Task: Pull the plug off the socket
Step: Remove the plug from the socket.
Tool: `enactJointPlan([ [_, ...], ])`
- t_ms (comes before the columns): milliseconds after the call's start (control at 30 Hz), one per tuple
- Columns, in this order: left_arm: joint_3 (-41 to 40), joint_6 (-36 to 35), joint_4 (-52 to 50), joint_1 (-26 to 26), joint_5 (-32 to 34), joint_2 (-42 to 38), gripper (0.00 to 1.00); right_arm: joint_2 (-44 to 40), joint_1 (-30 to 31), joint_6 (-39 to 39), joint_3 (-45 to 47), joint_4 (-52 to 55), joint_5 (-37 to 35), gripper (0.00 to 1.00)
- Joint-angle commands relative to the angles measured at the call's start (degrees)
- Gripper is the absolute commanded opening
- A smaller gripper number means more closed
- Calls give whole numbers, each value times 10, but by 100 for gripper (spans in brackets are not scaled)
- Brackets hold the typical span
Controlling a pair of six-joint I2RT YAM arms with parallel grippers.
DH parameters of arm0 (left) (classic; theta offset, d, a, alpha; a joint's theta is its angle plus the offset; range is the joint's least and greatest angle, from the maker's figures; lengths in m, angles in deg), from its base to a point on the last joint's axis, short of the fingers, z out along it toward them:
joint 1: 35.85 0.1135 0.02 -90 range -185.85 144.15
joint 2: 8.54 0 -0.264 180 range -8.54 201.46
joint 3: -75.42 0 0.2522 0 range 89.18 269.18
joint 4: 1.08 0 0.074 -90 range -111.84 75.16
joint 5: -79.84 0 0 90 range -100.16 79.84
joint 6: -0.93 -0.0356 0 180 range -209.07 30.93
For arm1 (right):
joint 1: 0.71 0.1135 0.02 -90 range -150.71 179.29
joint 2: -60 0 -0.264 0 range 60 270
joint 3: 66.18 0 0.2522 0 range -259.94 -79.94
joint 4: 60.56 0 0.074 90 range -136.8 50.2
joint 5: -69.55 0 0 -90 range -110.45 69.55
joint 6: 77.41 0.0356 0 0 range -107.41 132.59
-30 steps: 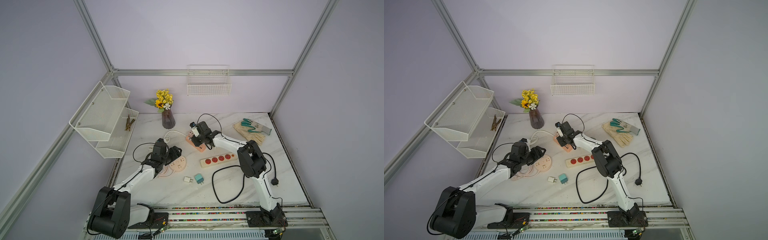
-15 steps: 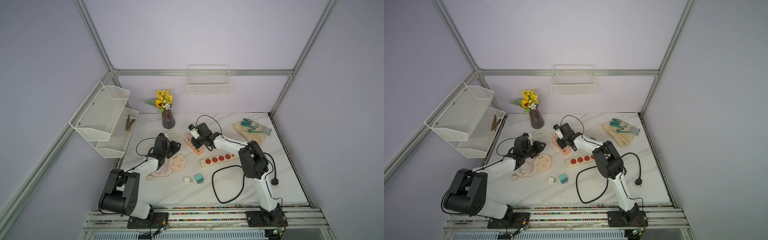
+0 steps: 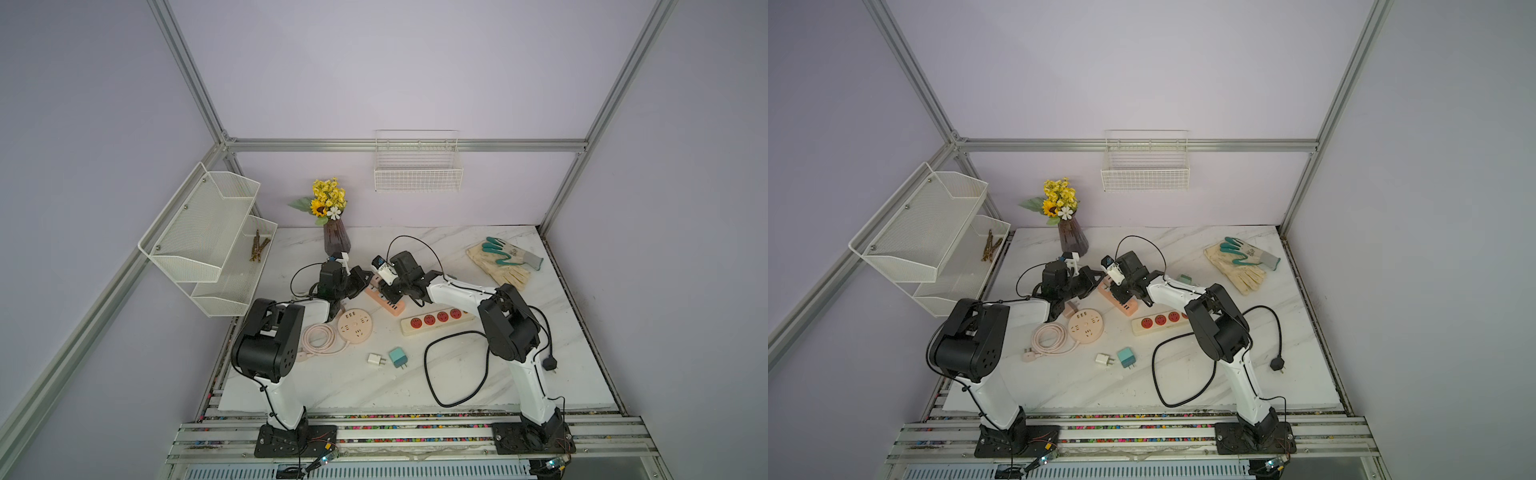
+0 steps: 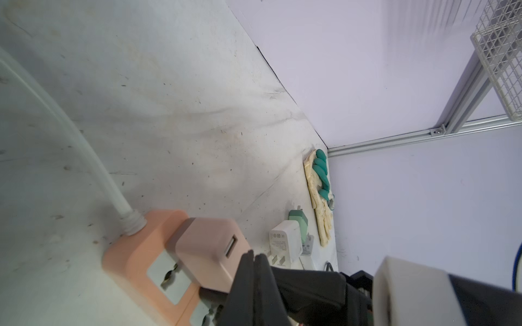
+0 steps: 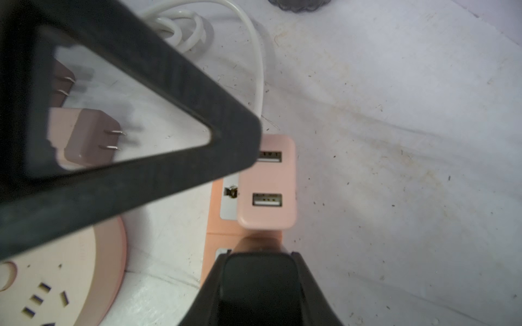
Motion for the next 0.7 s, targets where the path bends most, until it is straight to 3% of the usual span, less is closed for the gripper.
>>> enactJointPlan([
  [0,9,17,51,3,-47,19,2,-16,7,-9,11,-18,12,0],
  [167,-4,-10,-17,3,-54,34,1,-19,7,-2,12,-30,-3,0],
  [400,-18,-61,-155,3,-16,46,1,-34,7,16,10,-64,-16,0],
  [667,-13,-77,-207,4,-4,84,2,-44,7,28,-5,-84,-15,0],
])
